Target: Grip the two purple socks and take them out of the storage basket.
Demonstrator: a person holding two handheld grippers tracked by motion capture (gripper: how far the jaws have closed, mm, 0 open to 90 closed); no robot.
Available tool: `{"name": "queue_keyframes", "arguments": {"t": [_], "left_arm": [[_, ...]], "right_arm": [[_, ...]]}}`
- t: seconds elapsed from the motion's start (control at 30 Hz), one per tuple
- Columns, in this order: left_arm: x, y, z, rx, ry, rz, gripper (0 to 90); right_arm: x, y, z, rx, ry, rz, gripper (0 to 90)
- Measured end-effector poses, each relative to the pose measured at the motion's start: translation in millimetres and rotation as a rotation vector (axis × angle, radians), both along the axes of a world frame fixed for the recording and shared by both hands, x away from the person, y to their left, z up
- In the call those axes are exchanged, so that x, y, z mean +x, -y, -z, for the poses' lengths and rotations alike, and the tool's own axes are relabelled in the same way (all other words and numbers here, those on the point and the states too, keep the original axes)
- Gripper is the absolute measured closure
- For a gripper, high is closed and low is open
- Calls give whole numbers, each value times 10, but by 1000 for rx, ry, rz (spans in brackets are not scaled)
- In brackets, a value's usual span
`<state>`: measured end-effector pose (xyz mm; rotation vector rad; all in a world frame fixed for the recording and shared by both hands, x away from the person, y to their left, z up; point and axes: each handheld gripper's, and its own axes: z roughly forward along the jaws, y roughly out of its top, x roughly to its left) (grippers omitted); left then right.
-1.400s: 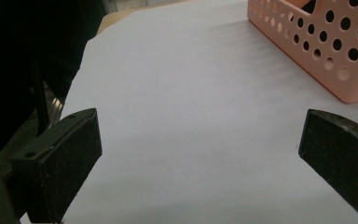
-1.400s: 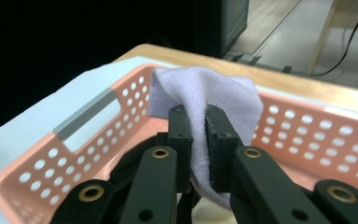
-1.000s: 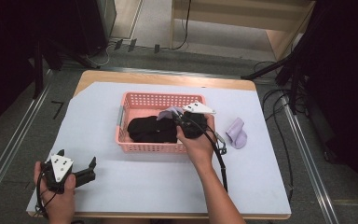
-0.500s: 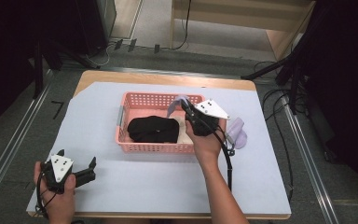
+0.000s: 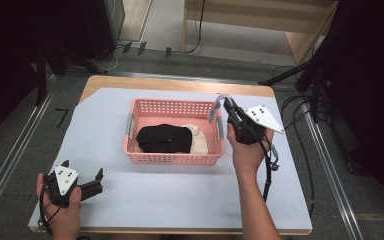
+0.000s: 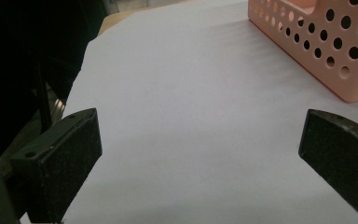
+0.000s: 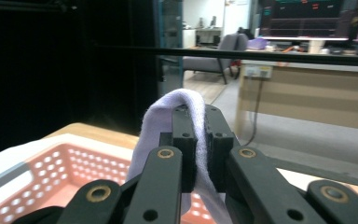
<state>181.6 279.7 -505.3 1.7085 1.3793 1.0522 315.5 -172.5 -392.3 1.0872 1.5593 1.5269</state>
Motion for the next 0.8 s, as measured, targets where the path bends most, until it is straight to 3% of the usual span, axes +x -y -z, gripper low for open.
{"name": "queue_keyframes", "arguments": {"t": [0.2,0.47,0.67,0.8], "left_arm": [[-1,8,1,-2,2,-5,1],[-5,12,3,4,6,-4,1],[-5,13,1,3,5,-6,1],[-7,9,-1,6,4,-4,1]], "right_arm": [[-30,324,26,16,-2,68,858],[-51,682,254,33,-55,150,858],[-24,837,543,13,-133,190,856],[-12,919,756,7,-208,214,848]]}}
